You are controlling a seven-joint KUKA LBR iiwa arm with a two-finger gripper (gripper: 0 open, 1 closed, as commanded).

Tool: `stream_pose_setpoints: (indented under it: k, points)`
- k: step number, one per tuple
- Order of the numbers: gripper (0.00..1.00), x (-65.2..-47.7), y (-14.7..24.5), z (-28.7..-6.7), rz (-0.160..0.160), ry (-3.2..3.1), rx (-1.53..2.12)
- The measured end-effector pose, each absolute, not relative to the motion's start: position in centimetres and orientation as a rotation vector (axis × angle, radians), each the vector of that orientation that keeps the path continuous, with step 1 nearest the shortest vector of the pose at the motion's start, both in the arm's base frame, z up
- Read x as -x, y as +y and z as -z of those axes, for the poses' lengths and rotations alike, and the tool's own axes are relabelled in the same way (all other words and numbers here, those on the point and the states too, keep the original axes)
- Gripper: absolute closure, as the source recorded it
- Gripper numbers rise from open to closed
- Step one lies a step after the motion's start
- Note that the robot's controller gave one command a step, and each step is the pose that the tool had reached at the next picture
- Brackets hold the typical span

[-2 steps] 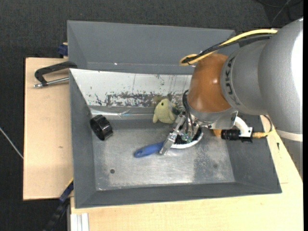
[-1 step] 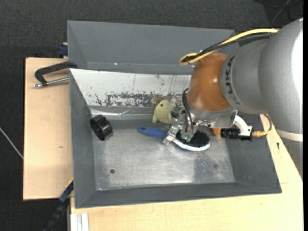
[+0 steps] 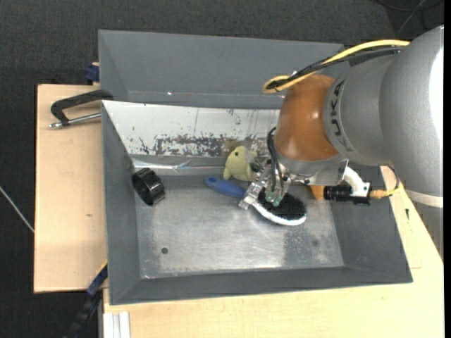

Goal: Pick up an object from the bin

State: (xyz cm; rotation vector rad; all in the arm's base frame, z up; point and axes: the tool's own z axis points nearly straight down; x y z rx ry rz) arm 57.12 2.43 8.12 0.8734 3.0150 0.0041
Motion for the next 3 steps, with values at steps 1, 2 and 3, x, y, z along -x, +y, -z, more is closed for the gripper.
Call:
stream_pose_setpoints:
  k: [1, 2, 3]
  points:
    - [1.00, -57.3, 2.5, -12.0, -0.006, 3.012, -0.869]
    - [1.00, -57.5, 2.6, -16.3, -0.006, 3.012, -0.866]
    - [1.00, -57.5, 2.7, -16.8, -0.004, 3.017, -0.864]
